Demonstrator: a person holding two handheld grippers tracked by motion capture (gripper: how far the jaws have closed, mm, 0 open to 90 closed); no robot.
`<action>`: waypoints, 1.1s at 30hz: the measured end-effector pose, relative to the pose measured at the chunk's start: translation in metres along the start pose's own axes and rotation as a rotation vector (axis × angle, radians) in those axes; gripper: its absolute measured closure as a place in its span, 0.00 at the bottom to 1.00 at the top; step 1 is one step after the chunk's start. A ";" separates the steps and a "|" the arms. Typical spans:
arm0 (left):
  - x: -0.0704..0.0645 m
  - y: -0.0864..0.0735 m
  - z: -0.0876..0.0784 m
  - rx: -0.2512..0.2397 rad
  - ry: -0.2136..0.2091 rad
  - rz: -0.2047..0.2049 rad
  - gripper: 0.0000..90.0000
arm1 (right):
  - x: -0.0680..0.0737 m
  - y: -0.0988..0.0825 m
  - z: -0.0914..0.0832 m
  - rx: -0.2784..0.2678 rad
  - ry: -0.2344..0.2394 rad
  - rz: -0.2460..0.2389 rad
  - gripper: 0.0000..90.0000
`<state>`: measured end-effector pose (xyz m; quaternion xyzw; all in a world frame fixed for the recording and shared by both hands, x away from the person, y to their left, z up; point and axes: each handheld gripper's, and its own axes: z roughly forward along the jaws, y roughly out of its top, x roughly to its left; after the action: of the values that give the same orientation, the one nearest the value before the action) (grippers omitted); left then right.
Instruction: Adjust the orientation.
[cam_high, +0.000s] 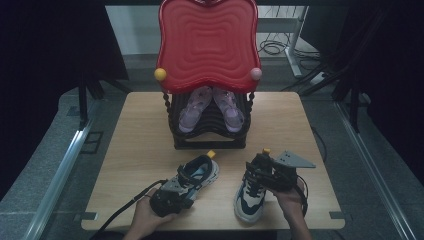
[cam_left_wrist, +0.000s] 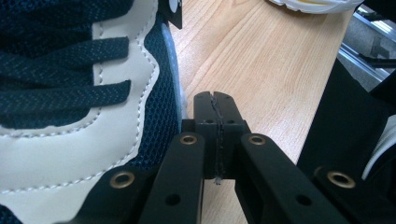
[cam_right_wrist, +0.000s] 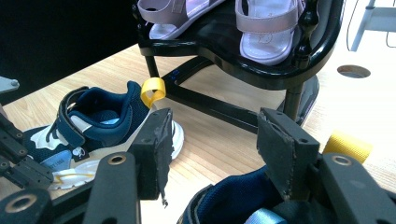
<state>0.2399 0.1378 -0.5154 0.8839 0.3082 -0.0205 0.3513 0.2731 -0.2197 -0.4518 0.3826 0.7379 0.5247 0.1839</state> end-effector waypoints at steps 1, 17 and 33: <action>0.001 0.000 0.000 0.002 0.000 -0.002 1.00 | 0.000 0.000 0.000 0.000 0.000 0.002 0.51; 0.018 -0.007 -0.008 -0.005 0.031 -0.051 1.00 | -0.003 -0.001 0.000 -0.003 -0.009 0.008 0.51; 0.029 -0.010 -0.015 -0.016 0.062 -0.079 1.00 | -0.002 -0.002 0.003 0.004 -0.011 0.008 0.51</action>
<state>0.2551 0.1678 -0.5177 0.8682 0.3540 -0.0043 0.3476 0.2755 -0.2201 -0.4552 0.3889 0.7364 0.5217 0.1849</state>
